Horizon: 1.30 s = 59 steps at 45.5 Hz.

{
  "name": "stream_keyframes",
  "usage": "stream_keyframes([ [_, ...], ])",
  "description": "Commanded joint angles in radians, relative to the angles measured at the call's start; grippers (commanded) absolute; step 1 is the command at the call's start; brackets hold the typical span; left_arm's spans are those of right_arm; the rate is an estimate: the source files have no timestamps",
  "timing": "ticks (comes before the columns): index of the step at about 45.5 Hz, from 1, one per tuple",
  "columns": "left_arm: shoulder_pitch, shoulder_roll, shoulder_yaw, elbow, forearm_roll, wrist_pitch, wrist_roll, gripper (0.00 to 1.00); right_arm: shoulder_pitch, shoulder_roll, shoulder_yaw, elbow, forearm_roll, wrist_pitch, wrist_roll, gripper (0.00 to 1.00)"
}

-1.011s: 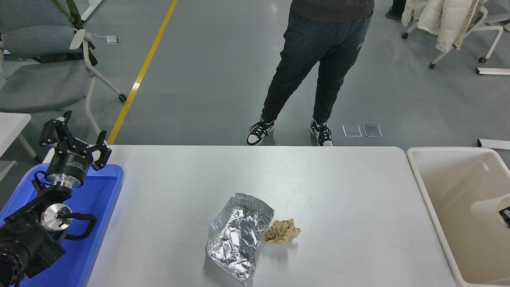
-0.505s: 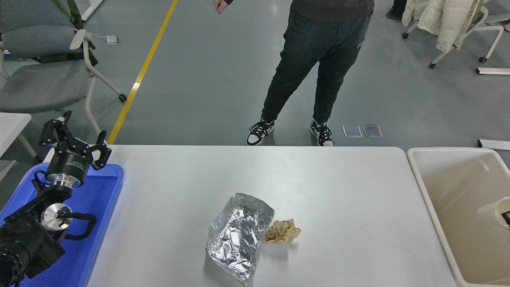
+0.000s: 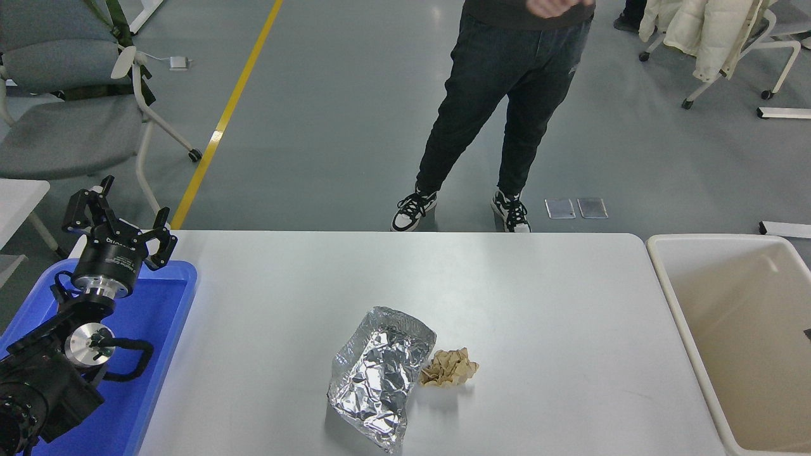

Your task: Clean the table surface

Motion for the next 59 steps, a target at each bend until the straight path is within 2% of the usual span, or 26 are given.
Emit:
stream_keyframes([
  [1, 0.0, 0.0, 0.0, 0.0, 0.0, 0.0, 0.0, 1.0, 0.014, -0.022, 0.031, -0.005, 0.07, 0.008, 0.006, 1.0],
  [12, 0.0, 0.0, 0.0, 0.0, 0.0, 0.0, 0.0, 1.0, 0.123, -0.034, 0.254, 0.001, 0.122, 0.02, 0.039, 1.0],
  [16, 0.0, 0.0, 0.0, 0.0, 0.0, 0.0, 0.0, 1.0, 0.144, -0.04, 0.353, 0.041, 0.149, 0.066, 0.076, 1.0],
  [19, 0.0, 0.0, 0.0, 0.0, 0.0, 0.0, 0.0, 1.0, 0.143, -0.075, 0.48, 0.134, 0.15, 0.112, 0.162, 1.0],
  [21, 0.0, 0.0, 0.0, 0.0, 0.0, 0.0, 0.0, 1.0, 0.137, -0.109, 0.541, 0.206, 0.143, 0.115, 0.182, 1.0],
  [29, 0.0, 0.0, 0.0, 0.0, 0.0, 0.0, 0.0, 1.0, 0.088, -0.232, 0.681, 0.553, 0.132, 0.117, 0.196, 1.0],
  [34, 0.0, 0.0, 0.0, 0.0, 0.0, 0.0, 0.0, 1.0, 0.032, -0.252, 0.782, 0.699, 0.132, 0.119, 0.194, 1.0],
  [42, 0.0, 0.0, 0.0, 0.0, 0.0, 0.0, 0.0, 1.0, -0.055, -0.229, 0.934, 0.875, 0.077, 0.181, 0.196, 1.0],
  [46, 0.0, 0.0, 0.0, 0.0, 0.0, 0.0, 0.0, 1.0, -0.104, -0.194, 1.018, 0.944, -0.018, 0.204, 0.216, 1.0],
  [52, 0.0, 0.0, 0.0, 0.0, 0.0, 0.0, 0.0, 1.0, -0.149, -0.077, 1.095, 0.975, -0.215, 0.207, 0.277, 1.0],
  [59, 0.0, 0.0, 0.0, 0.0, 0.0, 0.0, 0.0, 1.0, -0.169, 0.066, 1.14, 0.968, -0.267, 0.203, 0.331, 1.0],
])
